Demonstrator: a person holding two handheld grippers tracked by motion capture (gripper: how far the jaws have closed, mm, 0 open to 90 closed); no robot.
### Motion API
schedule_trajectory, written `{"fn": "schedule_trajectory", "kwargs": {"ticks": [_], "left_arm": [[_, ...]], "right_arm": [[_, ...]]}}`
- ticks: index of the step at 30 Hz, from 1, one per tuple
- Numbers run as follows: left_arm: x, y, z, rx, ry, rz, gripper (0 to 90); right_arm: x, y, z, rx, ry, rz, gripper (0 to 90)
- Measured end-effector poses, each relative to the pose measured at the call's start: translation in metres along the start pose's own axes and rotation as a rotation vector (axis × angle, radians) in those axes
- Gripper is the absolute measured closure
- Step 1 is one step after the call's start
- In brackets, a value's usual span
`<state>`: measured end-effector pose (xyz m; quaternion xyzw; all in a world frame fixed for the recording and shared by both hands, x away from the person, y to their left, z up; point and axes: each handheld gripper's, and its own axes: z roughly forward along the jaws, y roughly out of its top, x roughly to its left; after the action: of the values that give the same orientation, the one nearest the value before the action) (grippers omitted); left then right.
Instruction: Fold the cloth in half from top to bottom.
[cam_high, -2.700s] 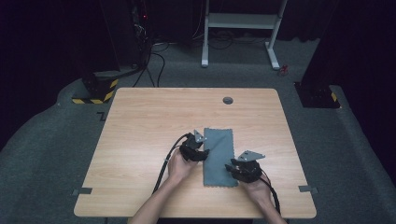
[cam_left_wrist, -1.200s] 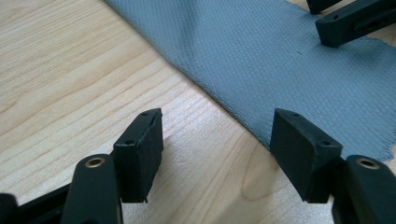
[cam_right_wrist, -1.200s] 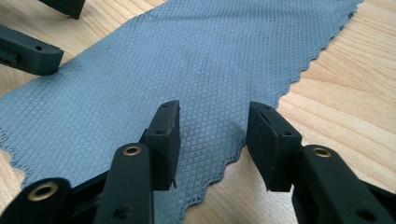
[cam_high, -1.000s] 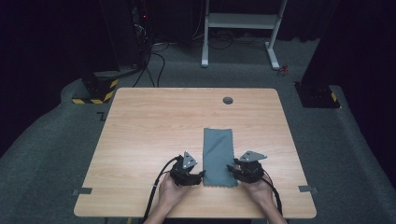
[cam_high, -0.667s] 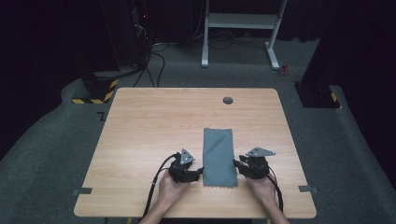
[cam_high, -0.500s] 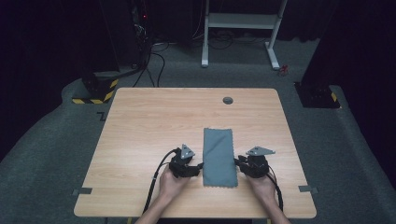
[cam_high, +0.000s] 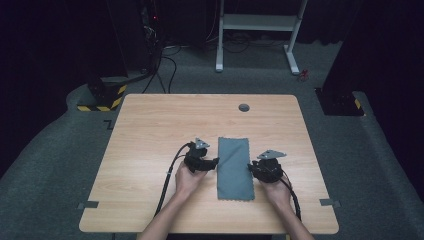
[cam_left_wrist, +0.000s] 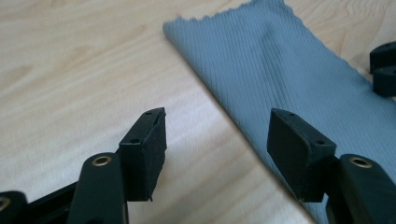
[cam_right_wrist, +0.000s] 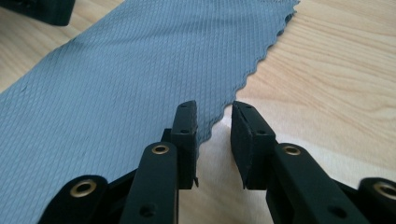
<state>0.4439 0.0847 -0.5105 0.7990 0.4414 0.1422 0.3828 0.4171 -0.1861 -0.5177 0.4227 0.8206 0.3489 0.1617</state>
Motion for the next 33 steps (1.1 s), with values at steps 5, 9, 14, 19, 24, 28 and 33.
{"fn": "schedule_trajectory", "kwargs": {"ticks": [5, 9, 14, 19, 24, 28, 33], "left_arm": [[0.001, 0.013, 0.01, 0.008, 0.012, -0.007, 39.5], [0.0, 0.02, 0.021, 0.036, 0.022, 0.005, 41.5], [0.004, 0.025, 0.035, 0.049, 0.043, -0.019, 42.6], [0.006, 0.031, 0.042, 0.043, 0.07, -0.017, 45.5], [0.005, 0.036, 0.045, 0.066, 0.113, 0.022, 54.4], [0.005, 0.041, 0.048, 0.08, 0.118, 0.011, 57.6], [0.007, 0.044, 0.052, 0.071, 0.127, -0.012, 56.4]], "right_arm": [[-0.006, 0.01, 0.008, 0.013, 0.018, 0.013, 69.0], [-0.012, 0.02, 0.016, 0.022, 0.016, 0.03, 64.1], [-0.021, 0.03, 0.024, 0.032, 0.011, 0.062, 63.8], [-0.03, 0.036, 0.031, 0.02, -0.03, 0.108, 67.3], [-0.035, 0.045, 0.039, 0.03, -0.041, 0.119, 68.3], [-0.038, 0.052, 0.047, 0.021, -0.065, 0.119, 68.3], [-0.041, 0.062, 0.055, 0.036, -0.07, 0.118, 68.2]]}}
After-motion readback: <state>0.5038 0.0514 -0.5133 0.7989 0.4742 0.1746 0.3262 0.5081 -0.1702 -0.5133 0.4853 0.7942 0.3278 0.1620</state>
